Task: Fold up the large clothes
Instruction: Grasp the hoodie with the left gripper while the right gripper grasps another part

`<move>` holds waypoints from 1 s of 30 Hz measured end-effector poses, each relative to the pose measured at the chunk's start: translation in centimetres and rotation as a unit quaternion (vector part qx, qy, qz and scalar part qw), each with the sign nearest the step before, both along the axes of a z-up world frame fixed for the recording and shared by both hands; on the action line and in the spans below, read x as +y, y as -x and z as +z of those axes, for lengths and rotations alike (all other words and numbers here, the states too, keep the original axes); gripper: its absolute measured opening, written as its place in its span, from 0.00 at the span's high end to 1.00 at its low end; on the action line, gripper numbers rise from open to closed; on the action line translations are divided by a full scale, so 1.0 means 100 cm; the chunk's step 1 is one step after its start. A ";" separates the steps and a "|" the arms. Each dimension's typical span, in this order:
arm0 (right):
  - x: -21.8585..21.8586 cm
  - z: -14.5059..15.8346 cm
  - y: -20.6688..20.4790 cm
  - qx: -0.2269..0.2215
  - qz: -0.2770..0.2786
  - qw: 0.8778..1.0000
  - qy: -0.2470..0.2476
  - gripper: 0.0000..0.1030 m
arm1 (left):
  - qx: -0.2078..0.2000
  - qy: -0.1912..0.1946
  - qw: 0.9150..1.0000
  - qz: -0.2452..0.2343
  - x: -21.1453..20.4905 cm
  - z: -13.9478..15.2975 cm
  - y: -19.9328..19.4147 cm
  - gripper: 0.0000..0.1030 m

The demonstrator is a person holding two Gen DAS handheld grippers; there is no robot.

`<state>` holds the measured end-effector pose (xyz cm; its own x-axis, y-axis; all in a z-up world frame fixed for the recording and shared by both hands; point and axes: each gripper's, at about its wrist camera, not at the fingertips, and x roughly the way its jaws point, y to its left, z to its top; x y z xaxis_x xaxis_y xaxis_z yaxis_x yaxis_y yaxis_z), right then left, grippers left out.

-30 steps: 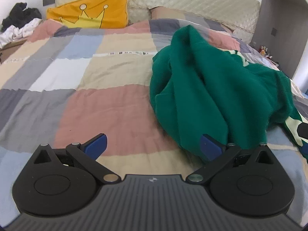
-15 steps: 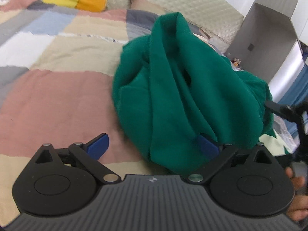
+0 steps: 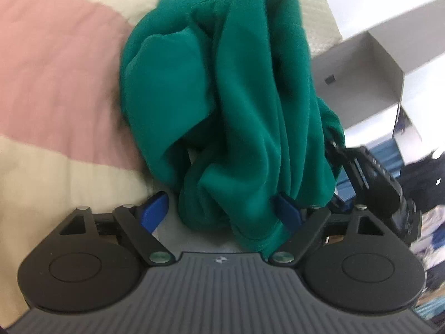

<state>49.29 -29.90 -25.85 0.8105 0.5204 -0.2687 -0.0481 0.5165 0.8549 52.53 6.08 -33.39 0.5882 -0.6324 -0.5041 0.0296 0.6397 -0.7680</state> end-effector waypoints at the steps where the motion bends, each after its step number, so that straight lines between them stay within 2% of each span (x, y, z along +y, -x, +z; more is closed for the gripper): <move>1: 0.000 0.003 0.002 -0.004 -0.001 1.000 -0.004 0.77 | 0.002 0.010 1.000 0.002 0.000 -0.002 -0.001 0.27; 3: 0.000 0.012 0.007 -0.019 -0.001 1.000 0.012 0.79 | 0.001 0.016 1.000 0.002 -0.002 -0.003 -0.004 0.35; 5: 0.001 0.024 0.013 -0.041 0.005 0.999 0.025 0.80 | -0.001 0.007 1.000 0.010 -0.004 -0.003 -0.009 0.52; 7: 0.002 0.036 0.018 -0.056 0.005 0.998 0.035 0.80 | 0.000 0.008 1.000 0.019 -0.004 0.000 -0.010 0.66; 8: 0.001 0.039 0.021 -0.059 0.002 0.998 0.034 0.81 | -0.003 0.006 1.000 0.025 -0.002 0.003 -0.010 0.70; 13: 0.001 0.056 0.043 -0.095 -0.006 0.993 0.070 0.82 | -0.044 0.003 0.997 0.067 0.009 0.028 -0.002 0.76; 16: 0.002 0.064 0.059 -0.114 -0.007 0.990 0.083 0.82 | -0.077 0.006 0.992 0.099 0.023 0.042 0.004 0.79; 24: 0.003 0.101 0.091 -0.185 -0.016 0.971 0.147 0.83 | -0.158 0.048 0.965 0.205 0.087 0.100 0.034 0.81; 30: 0.008 0.116 0.120 -0.233 0.015 0.956 0.179 0.83 | -0.212 0.082 0.938 0.262 0.135 0.153 0.093 0.82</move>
